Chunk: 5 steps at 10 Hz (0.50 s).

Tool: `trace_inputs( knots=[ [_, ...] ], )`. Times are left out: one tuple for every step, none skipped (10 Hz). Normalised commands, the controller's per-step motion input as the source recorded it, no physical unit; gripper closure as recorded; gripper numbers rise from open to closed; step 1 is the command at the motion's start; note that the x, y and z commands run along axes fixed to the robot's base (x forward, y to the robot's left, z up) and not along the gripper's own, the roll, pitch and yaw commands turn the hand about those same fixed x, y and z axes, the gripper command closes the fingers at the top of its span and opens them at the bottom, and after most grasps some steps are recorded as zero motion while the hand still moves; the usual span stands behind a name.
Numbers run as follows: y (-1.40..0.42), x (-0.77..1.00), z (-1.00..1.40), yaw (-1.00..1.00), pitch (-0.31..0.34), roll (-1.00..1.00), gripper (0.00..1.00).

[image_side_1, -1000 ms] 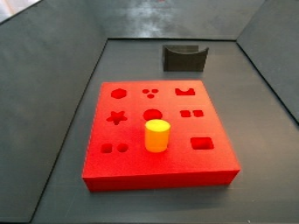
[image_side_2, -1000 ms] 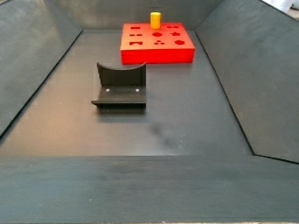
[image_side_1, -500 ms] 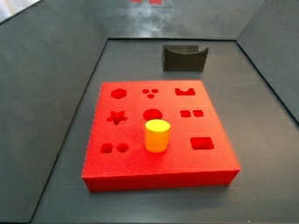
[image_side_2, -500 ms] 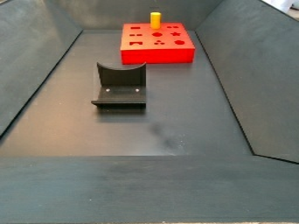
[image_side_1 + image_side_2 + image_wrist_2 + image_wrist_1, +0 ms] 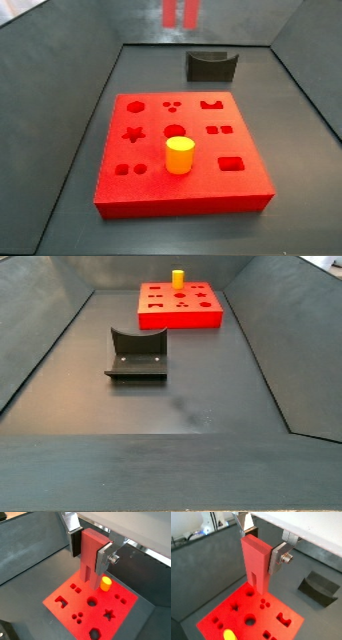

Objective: Pick up the double-square object. Move up. Rotate the double-square object. Place the double-square object on the fixture. Regrasp the double-square object. Move to above the board. Insert the double-square object.
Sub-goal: Insert the double-square object.

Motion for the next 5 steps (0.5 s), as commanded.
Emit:
trace_inputs(
  knots=[
    [0.00,0.92,-0.42,0.17,-0.076,-0.09,1.00],
    [-0.01,0.95,-0.43,0.12,-0.080,-0.08,1.00],
    [-0.09,0.96,-0.44,0.07,-0.097,-0.06,1.00],
    [-0.15,0.97,-0.45,0.04,-0.106,-0.04,1.00],
    [-0.27,0.93,-0.51,0.00,-0.114,0.00,1.00]
  ],
)
